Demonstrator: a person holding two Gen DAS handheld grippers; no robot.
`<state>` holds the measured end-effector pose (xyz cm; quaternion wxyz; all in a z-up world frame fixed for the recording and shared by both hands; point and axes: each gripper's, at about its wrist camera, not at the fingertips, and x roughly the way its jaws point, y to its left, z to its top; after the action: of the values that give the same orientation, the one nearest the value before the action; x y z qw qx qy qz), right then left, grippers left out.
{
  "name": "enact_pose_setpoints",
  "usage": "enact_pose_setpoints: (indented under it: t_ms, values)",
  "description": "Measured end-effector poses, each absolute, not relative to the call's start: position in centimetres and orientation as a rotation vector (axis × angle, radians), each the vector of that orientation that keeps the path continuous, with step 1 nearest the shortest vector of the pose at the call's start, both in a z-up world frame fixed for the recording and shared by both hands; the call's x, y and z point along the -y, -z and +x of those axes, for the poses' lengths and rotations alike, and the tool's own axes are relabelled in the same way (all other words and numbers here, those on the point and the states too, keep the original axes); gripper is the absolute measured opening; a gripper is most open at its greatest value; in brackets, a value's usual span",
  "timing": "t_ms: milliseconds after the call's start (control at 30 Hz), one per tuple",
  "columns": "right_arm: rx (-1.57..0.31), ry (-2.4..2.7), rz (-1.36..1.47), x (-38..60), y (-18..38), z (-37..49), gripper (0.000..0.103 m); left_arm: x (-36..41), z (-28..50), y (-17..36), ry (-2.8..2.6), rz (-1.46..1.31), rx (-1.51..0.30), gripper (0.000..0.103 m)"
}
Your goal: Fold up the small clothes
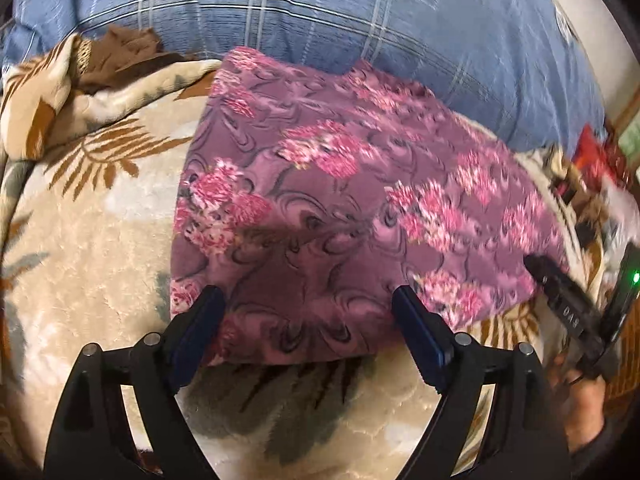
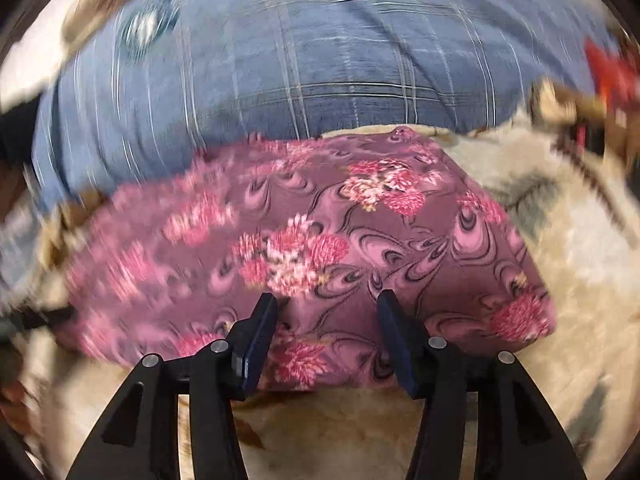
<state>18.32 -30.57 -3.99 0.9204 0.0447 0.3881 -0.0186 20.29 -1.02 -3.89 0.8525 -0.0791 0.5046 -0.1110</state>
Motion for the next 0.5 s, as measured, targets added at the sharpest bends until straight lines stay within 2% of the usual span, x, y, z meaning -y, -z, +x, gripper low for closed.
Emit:
enact_pose_setpoints:
  t_ms: [233,500]
  values:
    - [-0.788,0.019,0.102,28.6,2.7,17.6,0.055,-3.0,20.4,2.0,0.244,-0.300,-1.049,0.087]
    - [-0.772,-0.174,-0.068,21.1,2.2,16.6,0.058,-7.1,22.2,0.3,0.185,-0.330,-1.038,0.087]
